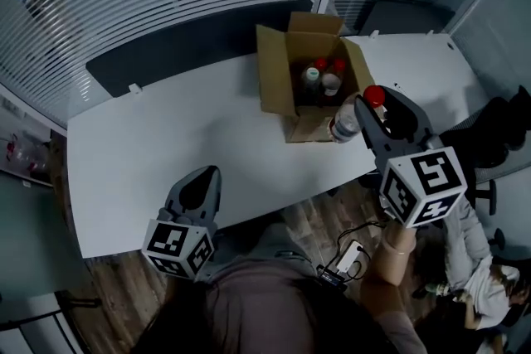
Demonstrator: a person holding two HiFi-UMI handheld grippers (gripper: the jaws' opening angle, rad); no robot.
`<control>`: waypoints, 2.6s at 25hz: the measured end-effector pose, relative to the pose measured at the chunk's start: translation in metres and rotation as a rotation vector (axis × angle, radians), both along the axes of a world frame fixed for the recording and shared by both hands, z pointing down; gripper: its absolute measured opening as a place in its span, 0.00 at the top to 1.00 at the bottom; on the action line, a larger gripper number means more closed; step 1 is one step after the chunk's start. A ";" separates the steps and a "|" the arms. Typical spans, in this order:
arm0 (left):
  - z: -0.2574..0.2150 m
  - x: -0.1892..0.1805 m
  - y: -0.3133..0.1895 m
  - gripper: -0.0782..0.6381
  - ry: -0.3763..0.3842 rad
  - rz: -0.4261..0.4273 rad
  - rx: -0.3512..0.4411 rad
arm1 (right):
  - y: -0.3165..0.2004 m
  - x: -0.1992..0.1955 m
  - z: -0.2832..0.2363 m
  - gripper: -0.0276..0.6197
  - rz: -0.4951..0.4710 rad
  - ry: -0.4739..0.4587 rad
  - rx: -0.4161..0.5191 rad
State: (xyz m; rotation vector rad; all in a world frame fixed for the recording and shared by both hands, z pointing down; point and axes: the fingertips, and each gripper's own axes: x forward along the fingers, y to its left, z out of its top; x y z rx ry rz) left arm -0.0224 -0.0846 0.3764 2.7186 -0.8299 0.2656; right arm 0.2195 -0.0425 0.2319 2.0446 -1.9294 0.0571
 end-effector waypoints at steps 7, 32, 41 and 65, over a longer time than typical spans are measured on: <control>0.002 -0.037 0.003 0.88 0.000 -0.005 0.006 | -0.002 -0.048 0.012 0.70 -0.041 -0.019 -0.011; 0.005 -0.177 -0.010 0.88 -0.025 -0.280 0.003 | -0.090 -0.213 0.067 0.70 -0.344 -0.101 -0.067; 0.003 -0.198 -0.017 0.88 -0.012 -0.362 0.005 | -0.120 -0.262 0.092 0.70 -0.462 -0.112 -0.111; 0.018 -0.295 -0.026 0.88 -0.049 -0.559 -0.016 | -0.181 -0.396 0.170 0.70 -0.679 -0.136 -0.214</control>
